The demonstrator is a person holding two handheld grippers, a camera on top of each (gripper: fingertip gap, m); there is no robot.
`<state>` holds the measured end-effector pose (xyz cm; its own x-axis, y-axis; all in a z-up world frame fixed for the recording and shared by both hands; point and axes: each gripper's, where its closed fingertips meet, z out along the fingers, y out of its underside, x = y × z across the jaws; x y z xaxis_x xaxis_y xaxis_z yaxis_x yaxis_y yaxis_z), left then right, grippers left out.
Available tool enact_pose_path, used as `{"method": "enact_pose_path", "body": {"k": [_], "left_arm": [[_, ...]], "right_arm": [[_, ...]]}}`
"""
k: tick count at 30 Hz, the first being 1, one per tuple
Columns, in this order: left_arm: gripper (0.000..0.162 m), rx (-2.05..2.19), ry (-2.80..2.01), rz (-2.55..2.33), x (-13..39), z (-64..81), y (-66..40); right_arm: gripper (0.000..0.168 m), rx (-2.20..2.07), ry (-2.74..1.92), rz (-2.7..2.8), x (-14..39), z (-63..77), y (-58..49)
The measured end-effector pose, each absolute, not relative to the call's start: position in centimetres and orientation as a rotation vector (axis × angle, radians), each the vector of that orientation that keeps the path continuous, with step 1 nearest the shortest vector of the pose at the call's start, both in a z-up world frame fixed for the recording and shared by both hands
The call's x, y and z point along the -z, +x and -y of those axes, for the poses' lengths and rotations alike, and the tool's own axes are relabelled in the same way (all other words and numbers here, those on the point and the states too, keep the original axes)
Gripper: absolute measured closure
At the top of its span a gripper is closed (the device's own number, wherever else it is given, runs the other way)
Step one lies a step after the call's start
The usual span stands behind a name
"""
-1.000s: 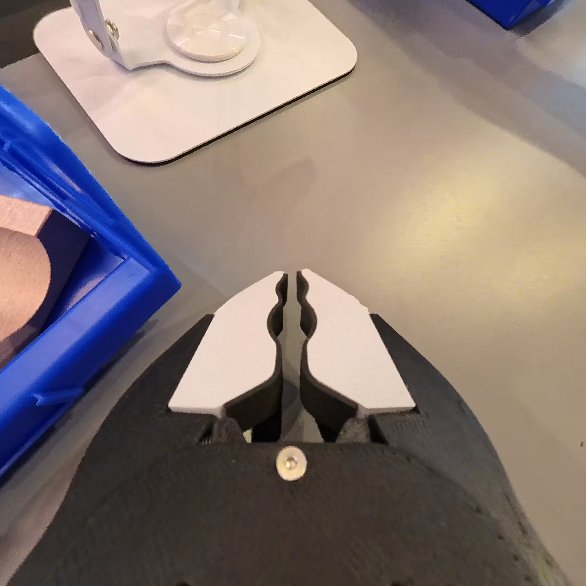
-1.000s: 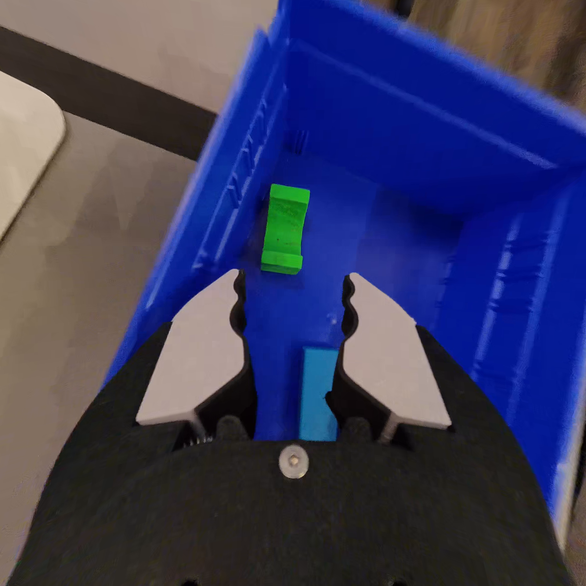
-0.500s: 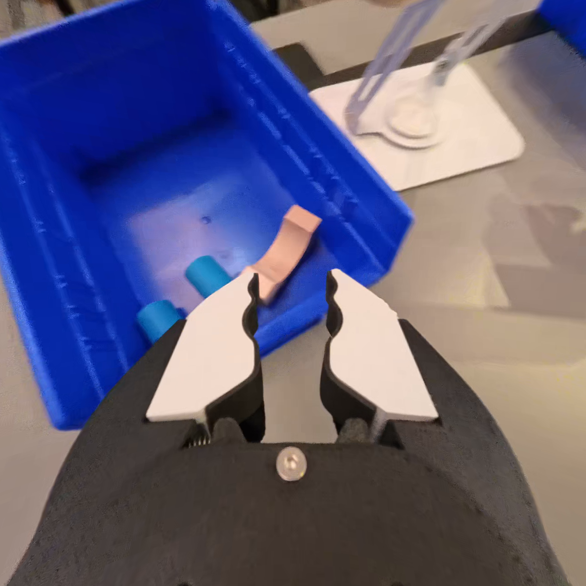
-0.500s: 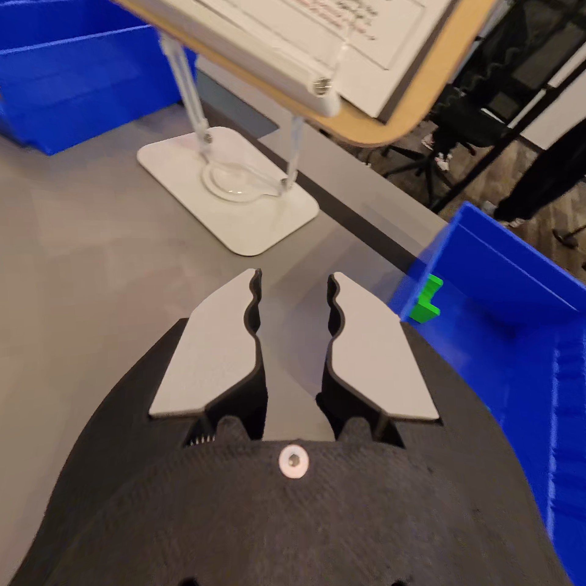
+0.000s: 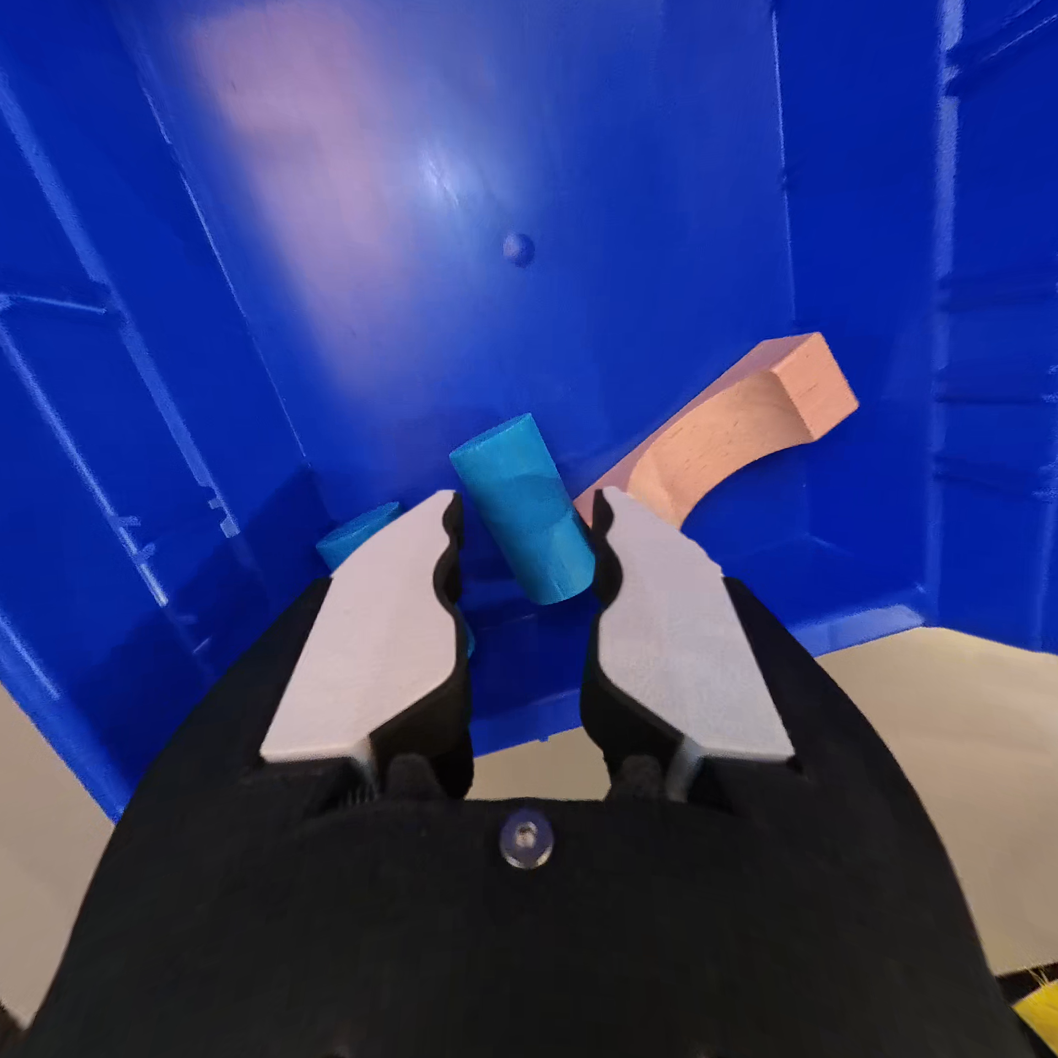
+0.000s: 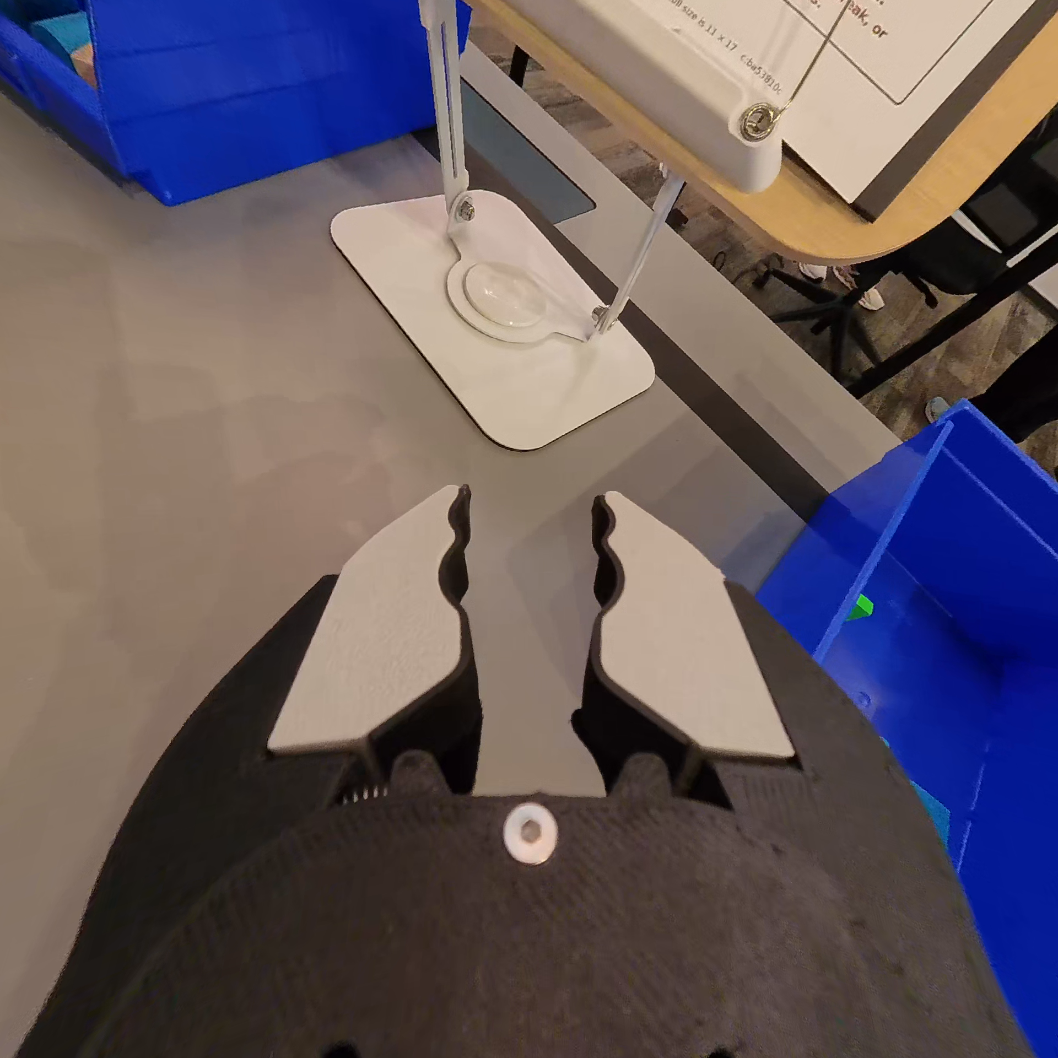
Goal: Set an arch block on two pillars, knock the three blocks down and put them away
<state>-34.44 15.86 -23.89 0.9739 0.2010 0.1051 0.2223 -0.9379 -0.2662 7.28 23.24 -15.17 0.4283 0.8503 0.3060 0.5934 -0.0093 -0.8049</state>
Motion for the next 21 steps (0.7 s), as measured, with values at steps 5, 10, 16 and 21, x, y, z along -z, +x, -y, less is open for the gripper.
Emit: {"method": "enact_pose_path", "body": {"k": [5,10,16,21], "left_arm": [[0.125,0.125,-2.884,0.304,26.0,-16.4,-34.5],[0.126,0.091,-2.796,0.238,25.1,-17.2,-34.9],[0.126,-0.059,-2.349,0.038,17.2,-18.2,-33.8],[0.127,-0.208,-1.898,-0.355,10.5,-15.5,-22.7]], "right_arm": [[0.127,-0.334,-1.694,1.276,15.2,-22.9,7.0],[0.129,-0.314,-1.677,1.275,15.0,-23.0,7.1],[0.127,-0.397,-1.564,1.243,12.4,-21.5,6.2],[0.121,-0.715,-1.500,1.260,9.7,-16.4,1.8]]}}
